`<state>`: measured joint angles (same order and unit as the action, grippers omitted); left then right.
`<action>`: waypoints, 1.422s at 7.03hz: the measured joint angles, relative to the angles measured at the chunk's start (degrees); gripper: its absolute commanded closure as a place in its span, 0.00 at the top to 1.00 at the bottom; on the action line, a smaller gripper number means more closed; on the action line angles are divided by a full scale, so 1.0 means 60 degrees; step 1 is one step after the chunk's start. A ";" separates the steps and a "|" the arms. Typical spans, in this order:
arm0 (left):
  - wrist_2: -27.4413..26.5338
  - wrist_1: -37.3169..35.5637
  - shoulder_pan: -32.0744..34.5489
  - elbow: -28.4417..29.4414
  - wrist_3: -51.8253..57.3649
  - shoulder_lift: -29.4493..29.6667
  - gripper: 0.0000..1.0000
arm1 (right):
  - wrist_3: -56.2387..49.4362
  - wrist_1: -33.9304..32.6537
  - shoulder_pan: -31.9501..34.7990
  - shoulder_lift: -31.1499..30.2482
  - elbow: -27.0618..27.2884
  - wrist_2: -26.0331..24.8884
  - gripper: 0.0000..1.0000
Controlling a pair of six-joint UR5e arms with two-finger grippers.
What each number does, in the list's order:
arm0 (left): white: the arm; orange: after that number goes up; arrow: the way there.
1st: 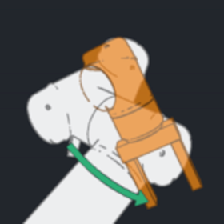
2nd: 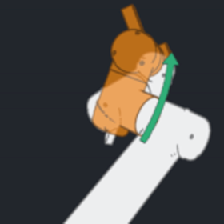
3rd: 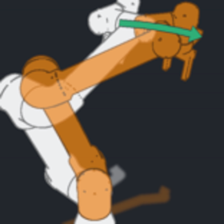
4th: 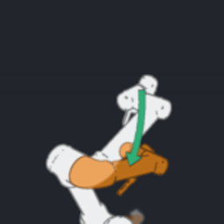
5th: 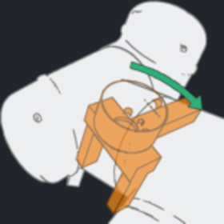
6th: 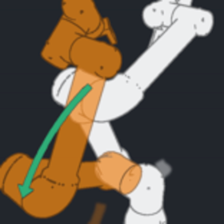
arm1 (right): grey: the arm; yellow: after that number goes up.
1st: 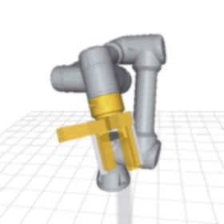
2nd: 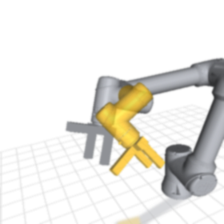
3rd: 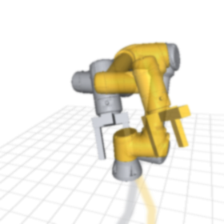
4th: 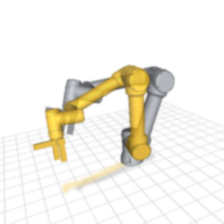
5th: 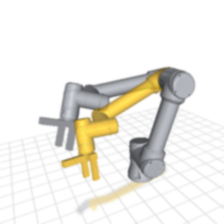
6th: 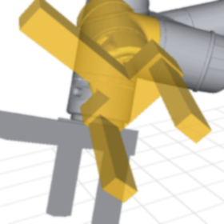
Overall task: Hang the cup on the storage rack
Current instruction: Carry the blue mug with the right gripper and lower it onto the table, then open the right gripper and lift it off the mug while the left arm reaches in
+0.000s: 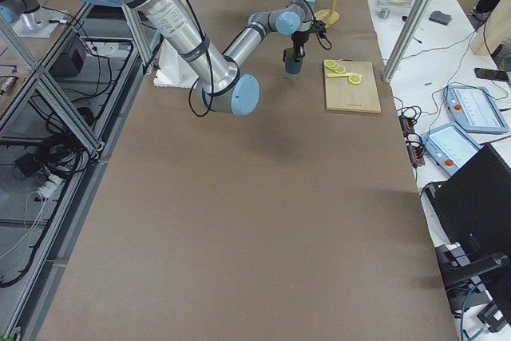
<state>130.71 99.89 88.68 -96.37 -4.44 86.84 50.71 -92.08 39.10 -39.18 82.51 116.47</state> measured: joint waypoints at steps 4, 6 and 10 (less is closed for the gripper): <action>-0.0003 0.0007 0.0000 0.0074 0.0022 0.0000 0.98 | 0.0182 0.0335 -0.0012 0.0040 -0.0529 0.0499 0.00; -0.0003 0.0007 0.0000 0.0113 0.0036 0.0000 0.98 | 0.0300 0.0891 -0.0018 0.0053 -0.0911 0.0674 0.00; -0.0003 0.0007 0.0000 0.0119 0.0022 0.0013 0.99 | 0.1031 0.1089 -0.0025 0.0191 -0.0958 0.0858 1.00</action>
<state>130.69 99.93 88.68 -95.66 -4.32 86.92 56.89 -85.55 38.95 -38.04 76.77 121.62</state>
